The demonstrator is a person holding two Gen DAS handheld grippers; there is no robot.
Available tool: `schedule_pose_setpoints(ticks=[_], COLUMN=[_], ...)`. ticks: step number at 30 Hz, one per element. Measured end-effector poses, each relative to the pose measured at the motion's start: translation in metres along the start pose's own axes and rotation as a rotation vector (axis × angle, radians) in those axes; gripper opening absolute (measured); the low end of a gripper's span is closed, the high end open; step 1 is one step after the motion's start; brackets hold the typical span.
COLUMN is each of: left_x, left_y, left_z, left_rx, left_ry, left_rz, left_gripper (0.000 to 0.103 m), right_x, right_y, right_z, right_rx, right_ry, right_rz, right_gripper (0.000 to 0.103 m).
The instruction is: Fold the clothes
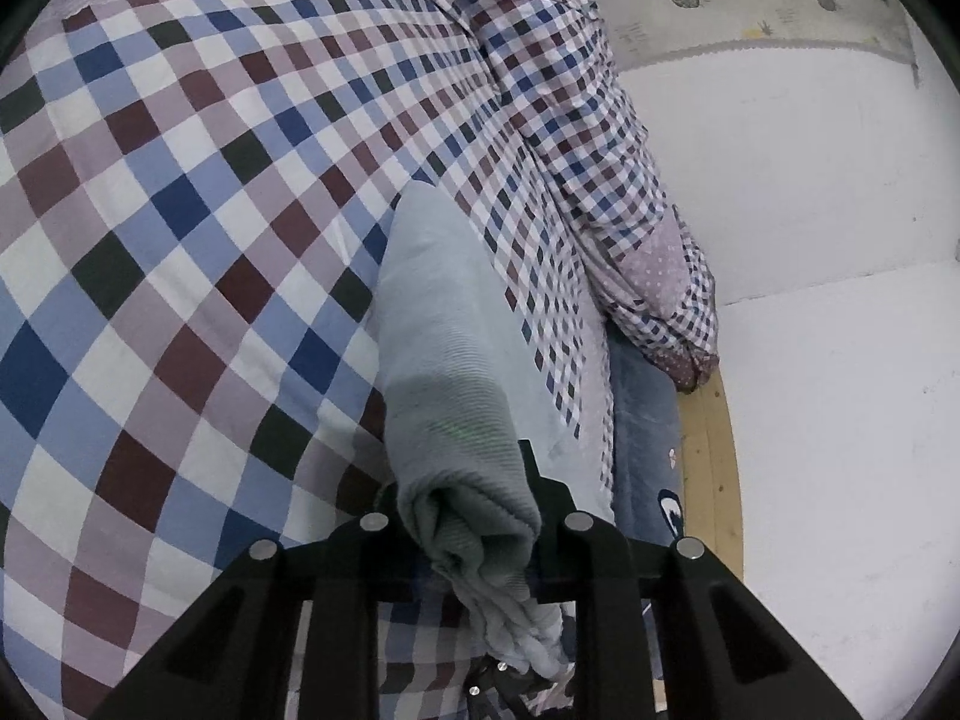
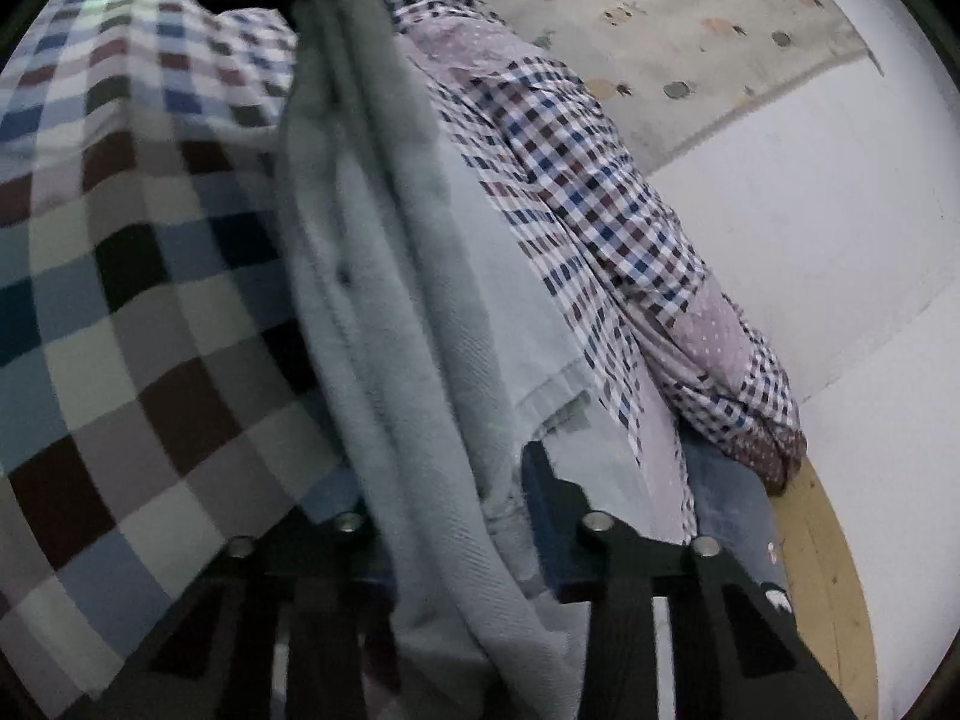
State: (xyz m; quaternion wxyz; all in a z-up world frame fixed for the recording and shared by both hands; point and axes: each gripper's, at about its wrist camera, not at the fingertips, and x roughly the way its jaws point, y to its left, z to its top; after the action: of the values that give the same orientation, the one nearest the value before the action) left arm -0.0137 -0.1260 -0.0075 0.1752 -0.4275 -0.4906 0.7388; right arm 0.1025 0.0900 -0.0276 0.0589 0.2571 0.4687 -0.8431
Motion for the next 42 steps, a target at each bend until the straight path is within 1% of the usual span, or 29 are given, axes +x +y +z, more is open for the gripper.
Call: schedule_pose_setpoints(ticks=[3, 6, 10, 13, 15, 19, 20, 22, 24, 25, 26, 27, 28, 29, 31, 32, 33, 34, 35, 36, 37, 39, 42], left_x=[0.0, -0.009, -0.029, -0.053, -0.067, -0.11, -0.122, -0.159, -0.188, -0.202, -0.209, -0.213, -0.212, -0.209, -0.202, -0.201, -0.201, -0.202, -0.202, -0.203, -0.204, -0.206, -0.204], left_y=[-0.001, -0.002, -0.006, -0.011, -0.011, 0.002, 0.005, 0.009, 0.018, 0.026, 0.037, 0.048, 0.059, 0.065, 0.065, 0.065, 0.064, 0.066, 0.068, 0.071, 0.075, 0.082, 0.086], left_z=[0.0, -0.001, -0.003, -0.008, -0.01, -0.01, -0.01, -0.012, -0.012, -0.012, -0.012, -0.011, -0.01, -0.01, -0.012, -0.013, -0.014, -0.014, -0.015, -0.015, -0.015, -0.016, -0.016], left_rx=[0.008, 0.021, 0.049, 0.089, 0.093, 0.065, 0.066, 0.075, 0.08, 0.078, 0.061, 0.04, 0.006, -0.007, 0.028, 0.044, 0.058, 0.068, 0.07, 0.066, 0.06, 0.057, 0.041], left_ry=[0.003, 0.006, -0.001, -0.017, -0.028, -0.088, -0.112, -0.181, -0.227, -0.253, -0.258, -0.259, -0.246, -0.234, -0.213, -0.209, -0.205, -0.201, -0.198, -0.193, -0.189, -0.181, -0.175], left_rz=[0.013, 0.018, 0.01, 0.011, 0.007, -0.004, -0.001, -0.004, -0.009, 0.005, 0.02, 0.035, 0.047, 0.064, 0.127, 0.142, 0.153, 0.158, 0.155, 0.153, 0.152, 0.159, 0.159], left_gripper=[0.021, 0.019, 0.018, 0.018, 0.018, 0.017, 0.017, 0.017, 0.017, 0.017, 0.017, 0.017, 0.017, 0.017, 0.017, 0.017, 0.017, 0.018, 0.018, 0.018, 0.018, 0.018, 0.018], right_x=[-0.005, -0.01, -0.019, -0.039, -0.054, -0.093, -0.105, -0.131, -0.156, -0.168, -0.171, -0.175, -0.178, -0.182, -0.189, -0.197, -0.201, -0.204, -0.208, -0.211, -0.214, -0.209, -0.187], right_y=[-0.005, -0.009, -0.016, -0.015, -0.011, 0.006, 0.013, 0.026, 0.042, 0.05, 0.056, 0.062, 0.068, 0.074, 0.086, 0.082, 0.073, 0.063, 0.053, 0.041, 0.029, -0.006, -0.056], right_z=[0.003, 0.005, 0.01, 0.018, 0.024, 0.042, 0.047, 0.059, 0.07, 0.076, 0.075, 0.074, 0.073, 0.072, 0.07, 0.063, 0.056, 0.049, 0.043, 0.034, 0.025, 0.002, -0.045], right_rx=[0.009, 0.018, 0.028, 0.024, 0.016, 0.007, 0.008, 0.006, 0.01, 0.012, 0.01, 0.008, 0.006, 0.005, 0.001, 0.031, 0.08, 0.13, 0.18, 0.239, 0.298, 0.448, 0.717], right_ry=[-0.003, -0.005, -0.022, -0.048, -0.066, -0.113, -0.123, -0.159, -0.199, -0.219, -0.222, -0.225, -0.228, -0.231, -0.236, -0.251, -0.259, -0.267, -0.275, -0.281, -0.287, -0.26, -0.153], right_rz=[0.016, 0.031, 0.047, 0.058, 0.076, 0.126, 0.14, 0.174, 0.211, 0.229, 0.247, 0.265, 0.283, 0.302, 0.338, 0.368, 0.391, 0.413, 0.436, 0.447, 0.458, 0.43, 0.383], right_gripper=[0.025, 0.022, 0.022, 0.021, 0.021, 0.02, 0.02, 0.02, 0.02, 0.02, 0.022, 0.026, 0.028, 0.03, 0.04, 0.049, 0.055, 0.059, 0.069, 0.074, 0.075, 0.079, 0.08])
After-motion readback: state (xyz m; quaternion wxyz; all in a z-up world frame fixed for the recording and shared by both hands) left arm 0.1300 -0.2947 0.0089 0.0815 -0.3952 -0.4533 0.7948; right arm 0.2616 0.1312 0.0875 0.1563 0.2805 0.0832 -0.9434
